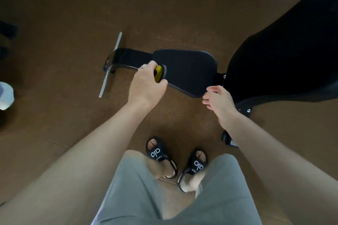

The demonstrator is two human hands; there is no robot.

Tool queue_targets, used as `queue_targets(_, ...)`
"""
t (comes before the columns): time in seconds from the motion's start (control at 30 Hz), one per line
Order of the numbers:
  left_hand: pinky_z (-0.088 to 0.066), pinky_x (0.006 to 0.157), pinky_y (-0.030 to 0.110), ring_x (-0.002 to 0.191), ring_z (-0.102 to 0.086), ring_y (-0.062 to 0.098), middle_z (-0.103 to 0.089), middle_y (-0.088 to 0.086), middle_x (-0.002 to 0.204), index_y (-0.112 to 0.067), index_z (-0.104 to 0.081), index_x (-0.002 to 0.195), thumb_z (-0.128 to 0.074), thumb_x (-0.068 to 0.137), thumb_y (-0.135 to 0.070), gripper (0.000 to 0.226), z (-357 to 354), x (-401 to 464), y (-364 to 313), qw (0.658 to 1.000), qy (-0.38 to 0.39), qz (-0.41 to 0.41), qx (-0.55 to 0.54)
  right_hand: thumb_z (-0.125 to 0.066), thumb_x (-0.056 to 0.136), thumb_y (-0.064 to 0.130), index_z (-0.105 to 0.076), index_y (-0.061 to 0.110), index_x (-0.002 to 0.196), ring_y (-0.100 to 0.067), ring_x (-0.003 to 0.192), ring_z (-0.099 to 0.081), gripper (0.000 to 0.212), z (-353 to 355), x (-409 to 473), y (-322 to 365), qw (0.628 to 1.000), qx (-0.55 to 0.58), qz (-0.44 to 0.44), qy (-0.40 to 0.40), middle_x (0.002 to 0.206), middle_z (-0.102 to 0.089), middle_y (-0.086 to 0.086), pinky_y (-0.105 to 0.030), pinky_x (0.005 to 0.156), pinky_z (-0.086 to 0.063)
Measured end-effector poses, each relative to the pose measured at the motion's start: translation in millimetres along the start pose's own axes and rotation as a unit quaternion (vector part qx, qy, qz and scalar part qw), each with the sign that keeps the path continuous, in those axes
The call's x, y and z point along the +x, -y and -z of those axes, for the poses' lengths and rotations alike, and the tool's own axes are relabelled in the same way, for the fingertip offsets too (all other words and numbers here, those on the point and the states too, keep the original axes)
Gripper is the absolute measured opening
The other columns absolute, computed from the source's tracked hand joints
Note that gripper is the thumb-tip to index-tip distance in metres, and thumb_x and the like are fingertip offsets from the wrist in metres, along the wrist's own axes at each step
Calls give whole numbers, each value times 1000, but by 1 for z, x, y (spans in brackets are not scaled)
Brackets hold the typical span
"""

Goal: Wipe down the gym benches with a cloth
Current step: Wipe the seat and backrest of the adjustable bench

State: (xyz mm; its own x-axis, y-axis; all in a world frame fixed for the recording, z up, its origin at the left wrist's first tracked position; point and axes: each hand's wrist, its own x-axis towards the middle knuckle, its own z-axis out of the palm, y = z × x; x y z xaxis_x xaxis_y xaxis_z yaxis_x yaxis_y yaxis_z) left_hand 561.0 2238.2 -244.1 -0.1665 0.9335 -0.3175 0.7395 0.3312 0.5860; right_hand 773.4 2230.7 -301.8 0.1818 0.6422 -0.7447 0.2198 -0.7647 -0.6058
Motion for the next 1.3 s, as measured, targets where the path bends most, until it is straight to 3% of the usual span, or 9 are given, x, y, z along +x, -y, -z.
queue_targets(0.1,-48,78,28,99,-57,17,-57,4,111,-16,-52,111,-69,96,-23,24,-37,47,27,996,-67,-13,59,-46,107,23,-49,25,143,-16,117,-59,36,-15,61,-22,998,-24,36,-37,134,-58,0,-22,78,-46)
queue_targets(0.23,-44,72,33,92,-56,21,-57,7,114,-15,-49,109,-65,97,-24,22,-91,102,58,982,-153,-19,107,-41,108,29,-29,27,158,-20,137,-45,51,-38,135,-52,987,-69,110,-94,154,-41,0,-34,105,-42)
queue_targets(0.33,-44,67,33,81,-52,20,-54,5,117,-14,-49,113,-64,97,-23,23,-131,127,78,960,-217,-102,144,-35,108,40,-15,25,163,-25,151,-26,60,-59,189,-78,965,-133,176,-144,166,-23,-6,-45,122,-29)
queue_targets(0.5,-44,71,37,99,-61,28,-57,5,117,-18,-58,115,-61,92,-36,29,-215,148,116,922,-39,-256,287,-24,108,49,-8,21,164,-34,151,-18,65,-88,250,-103,921,-190,227,-255,165,-18,-17,-51,123,-24)
queue_targets(0.57,-45,73,37,90,-57,24,-56,2,107,-19,-59,104,-57,94,-48,31,-232,149,124,920,-63,-273,272,-23,108,49,-10,21,164,-34,150,-20,64,-94,260,-112,900,-204,254,-291,164,-20,-18,-50,120,-26)
queue_targets(0.67,-47,71,36,84,-54,18,-48,-5,102,-24,-57,93,-43,101,-61,40,-235,147,122,950,-54,-238,196,-23,109,47,-16,21,163,-32,151,-20,61,-93,266,-117,896,-211,256,-296,165,-20,-15,-49,120,-26)
queue_targets(0.77,-51,76,41,93,-58,24,-50,-1,105,-22,-57,97,-38,106,-53,37,-225,155,118,960,-63,-206,177,-24,109,45,-21,18,162,-34,149,-24,60,-88,265,-110,905,-205,244,-284,163,-22,-16,-52,118,-33)
queue_targets(0.97,-43,93,44,111,-53,32,-56,13,124,-12,-52,116,-39,106,-47,38,-248,181,129,917,-106,-199,331,-19,108,48,-20,21,163,-36,152,-25,61,-95,266,-112,888,-248,235,-307,166,-19,-18,-51,115,-41)
queue_targets(1.3,-48,73,42,86,-59,29,-59,12,106,-12,-54,111,-29,104,-51,46,-259,177,132,857,-85,-316,397,-16,108,45,-21,21,162,-35,152,-24,59,-96,264,-114,884,-248,235,-320,166,-19,-17,-51,115,-39)
